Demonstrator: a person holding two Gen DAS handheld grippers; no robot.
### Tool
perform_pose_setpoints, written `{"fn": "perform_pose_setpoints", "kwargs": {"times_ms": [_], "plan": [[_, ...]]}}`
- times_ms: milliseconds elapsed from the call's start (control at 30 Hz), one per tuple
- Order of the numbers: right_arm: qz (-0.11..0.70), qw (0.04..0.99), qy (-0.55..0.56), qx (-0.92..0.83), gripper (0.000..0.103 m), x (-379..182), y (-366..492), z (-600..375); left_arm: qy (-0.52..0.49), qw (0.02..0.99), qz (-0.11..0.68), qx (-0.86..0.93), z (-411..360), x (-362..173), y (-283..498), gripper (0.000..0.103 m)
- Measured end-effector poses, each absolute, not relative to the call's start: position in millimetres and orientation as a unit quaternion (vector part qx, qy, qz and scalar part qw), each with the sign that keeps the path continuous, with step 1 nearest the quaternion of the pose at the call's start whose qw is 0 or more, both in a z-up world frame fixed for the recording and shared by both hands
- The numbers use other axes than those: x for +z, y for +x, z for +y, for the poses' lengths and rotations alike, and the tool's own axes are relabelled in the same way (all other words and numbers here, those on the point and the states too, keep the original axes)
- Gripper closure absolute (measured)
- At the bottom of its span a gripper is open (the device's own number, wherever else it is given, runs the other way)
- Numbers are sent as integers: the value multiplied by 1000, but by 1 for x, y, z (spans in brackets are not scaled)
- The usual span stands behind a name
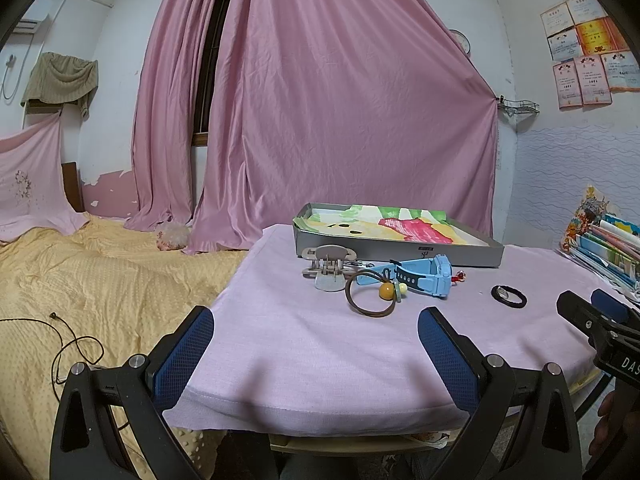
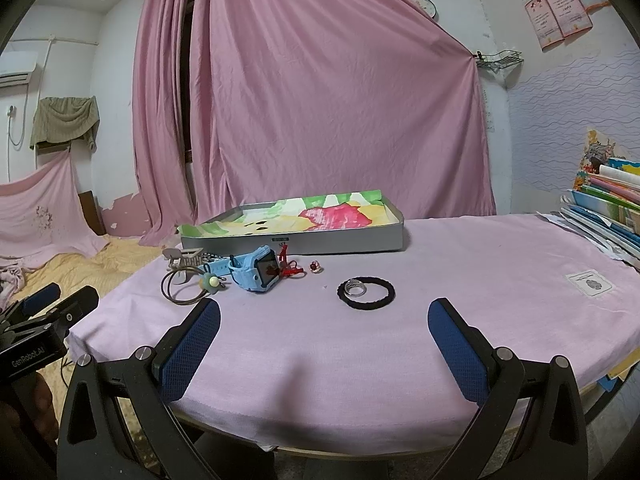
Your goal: Organize jewelry
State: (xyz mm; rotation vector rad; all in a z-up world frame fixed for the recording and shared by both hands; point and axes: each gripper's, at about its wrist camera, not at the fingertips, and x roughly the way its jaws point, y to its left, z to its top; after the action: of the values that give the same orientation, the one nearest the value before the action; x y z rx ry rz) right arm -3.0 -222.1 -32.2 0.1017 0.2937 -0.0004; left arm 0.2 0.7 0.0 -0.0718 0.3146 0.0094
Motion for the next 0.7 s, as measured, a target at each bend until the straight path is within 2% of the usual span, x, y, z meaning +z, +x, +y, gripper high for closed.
{"fn": "perform_pose_setpoints", "kwargs": {"times_ms": [700], "plan": [[147, 988, 52, 1, 1, -32, -1, -222, -36, 987, 156, 4, 1, 0, 0, 0]]}}
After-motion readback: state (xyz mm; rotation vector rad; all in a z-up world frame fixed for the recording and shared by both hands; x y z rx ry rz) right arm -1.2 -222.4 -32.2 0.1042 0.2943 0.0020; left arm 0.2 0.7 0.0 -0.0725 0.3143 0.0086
